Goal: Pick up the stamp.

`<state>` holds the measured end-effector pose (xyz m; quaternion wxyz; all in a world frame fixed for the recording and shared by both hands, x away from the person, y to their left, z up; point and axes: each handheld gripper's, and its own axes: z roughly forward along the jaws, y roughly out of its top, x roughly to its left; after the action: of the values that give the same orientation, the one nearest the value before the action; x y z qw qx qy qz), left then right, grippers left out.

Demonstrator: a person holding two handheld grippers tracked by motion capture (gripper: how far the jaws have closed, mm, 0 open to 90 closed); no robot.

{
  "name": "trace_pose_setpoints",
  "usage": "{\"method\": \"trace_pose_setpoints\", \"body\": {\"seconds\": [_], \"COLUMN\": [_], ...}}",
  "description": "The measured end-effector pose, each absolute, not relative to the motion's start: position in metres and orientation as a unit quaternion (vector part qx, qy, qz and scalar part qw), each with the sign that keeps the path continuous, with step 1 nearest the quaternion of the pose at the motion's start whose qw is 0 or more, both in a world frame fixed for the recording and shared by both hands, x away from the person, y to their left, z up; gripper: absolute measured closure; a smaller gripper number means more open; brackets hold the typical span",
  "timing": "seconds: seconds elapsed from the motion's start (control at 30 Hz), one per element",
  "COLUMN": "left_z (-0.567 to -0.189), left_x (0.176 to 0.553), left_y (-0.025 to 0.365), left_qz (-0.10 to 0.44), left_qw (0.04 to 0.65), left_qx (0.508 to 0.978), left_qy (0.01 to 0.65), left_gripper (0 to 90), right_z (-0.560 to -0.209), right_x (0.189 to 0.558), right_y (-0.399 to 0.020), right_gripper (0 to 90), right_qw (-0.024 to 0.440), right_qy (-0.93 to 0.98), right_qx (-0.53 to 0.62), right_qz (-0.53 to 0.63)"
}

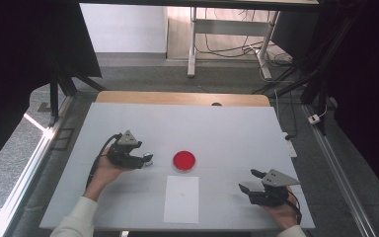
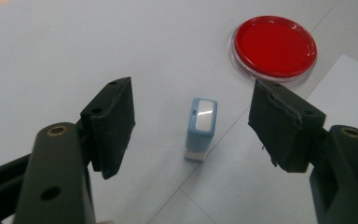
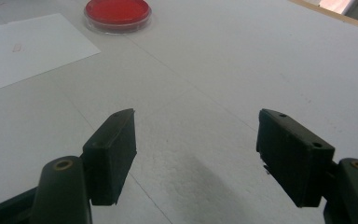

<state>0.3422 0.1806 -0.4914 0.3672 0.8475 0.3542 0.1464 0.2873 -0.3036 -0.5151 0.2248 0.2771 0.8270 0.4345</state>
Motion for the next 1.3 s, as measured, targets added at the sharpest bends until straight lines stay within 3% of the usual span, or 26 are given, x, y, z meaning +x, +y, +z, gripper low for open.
{"method": "trace_pose_setpoints", "body": {"seconds": [0.4,0.87,1.1,1.3], "left_z": [-0.502,-0.509,-0.510,-0.510], "left_x": [0.345,0.345,0.345,0.345], "left_y": [0.177,0.173,0.174,0.176], "left_qz": [0.141,0.143,0.146,0.142], "left_qw": [0.363,0.367,0.364,0.366], "left_qx": [0.854,0.858,0.860,0.858], "left_qy": [0.345,0.330,0.328,0.331], "left_gripper": [39.4,55.9,71.7,74.7], "right_z": [-0.516,-0.517,-0.517,-0.517], "right_x": [0.288,0.289,0.288,0.288], "right_y": [-0.304,-0.303,-0.303,-0.304], "right_gripper": [28.0,28.0,28.0,28.1], "right_qw": [0.225,0.225,0.223,0.225], "right_qy": [0.827,0.827,0.829,0.827], "right_qx": [0.279,0.279,0.277,0.278], "right_qz": [0.433,0.433,0.432,0.434]}}
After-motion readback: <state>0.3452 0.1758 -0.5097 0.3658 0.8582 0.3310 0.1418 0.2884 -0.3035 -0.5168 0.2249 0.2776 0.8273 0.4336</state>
